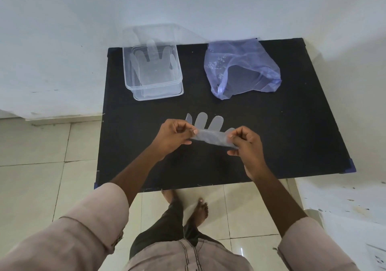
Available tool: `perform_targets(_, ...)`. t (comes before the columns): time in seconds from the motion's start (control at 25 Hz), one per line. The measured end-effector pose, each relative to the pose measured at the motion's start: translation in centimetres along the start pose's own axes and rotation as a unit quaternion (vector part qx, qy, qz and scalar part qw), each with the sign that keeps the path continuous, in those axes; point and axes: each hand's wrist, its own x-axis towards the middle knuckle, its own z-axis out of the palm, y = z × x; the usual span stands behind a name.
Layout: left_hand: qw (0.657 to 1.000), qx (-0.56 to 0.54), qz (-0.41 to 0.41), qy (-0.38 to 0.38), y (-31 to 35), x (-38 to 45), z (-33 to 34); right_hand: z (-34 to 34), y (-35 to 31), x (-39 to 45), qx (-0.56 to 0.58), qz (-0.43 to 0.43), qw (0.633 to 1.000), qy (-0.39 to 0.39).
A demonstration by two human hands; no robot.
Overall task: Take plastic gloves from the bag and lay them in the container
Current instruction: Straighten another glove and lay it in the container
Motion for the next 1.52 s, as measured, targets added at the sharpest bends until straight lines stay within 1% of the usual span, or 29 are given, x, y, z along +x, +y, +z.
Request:
perform_targets(0.2, 0.998, -0.055, 0.023, 0.0, 1.4, 0.0, 0.5, -0.4, -1.3, 0.3, 0.058, -0.013, 0.998, -0.031)
perform_targets(0.36, 0.998, -0.054, 0.027, 0.003, 2.5, 0.1, 0.7, -1.1, -1.6, 0.3, 0.01, -0.044, 0.996, -0.075)
perform_targets(0.48, 0.999, -0.045, 0.026, 0.004, 2.9, 0.0, 0.7, -1.4, -1.7, 0.2, -0.008, -0.073, 0.995, -0.071)
perform_targets(0.6, 0.999, -0.05, 0.021, 0.005, 3.0, -0.1, 0.7, -1.5, -1.8, 0.2, 0.005, -0.082, 0.995, -0.058)
perform_targets(0.68, 0.998, -0.056, 0.018, -0.009, 2.9, -0.2, 0.7, -1.5, -1.7, 0.3, 0.015, -0.085, 0.994, -0.062)
perform_targets(0.76, 0.998, -0.056, 0.013, -0.023, 3.1, -0.2, 0.7, -1.7, -1.7, 0.5, 0.024, -0.074, 0.995, -0.067)
perform_targets(0.92, 0.997, -0.071, 0.013, -0.014, 4.6, -0.7, 0.8, -2.0, -3.2, 0.7, 0.03, -0.022, 0.996, -0.078)
perform_targets(1.04, 0.996, -0.091, 0.014, 0.001, 6.0, -0.8, 0.6, -1.8, -5.2, 0.8, 0.05, -0.026, 0.996, -0.072)
perform_targets(1.16, 0.995, -0.091, 0.018, 0.023, 7.4, -0.4, -1.0, -1.3, -8.1, 1.3, 0.059, -0.039, 0.994, -0.084)
perform_targets(1.28, 0.997, -0.062, 0.023, 0.035, 8.9, 0.8, -3.8, -0.3, -11.2, 3.0, 0.045, -0.029, 0.992, -0.11)
perform_targets(1.4, 0.998, -0.047, 0.017, 0.035, 10.9, 3.0, -8.0, 2.3, -15.0, 5.6, 0.009, -0.035, 0.989, -0.14)
perform_targets(1.52, 0.997, -0.051, 0.001, 0.05, 13.4, 6.0, -13.1, 6.1, -19.6, 8.8, 0.02, -0.039, 0.986, -0.161)
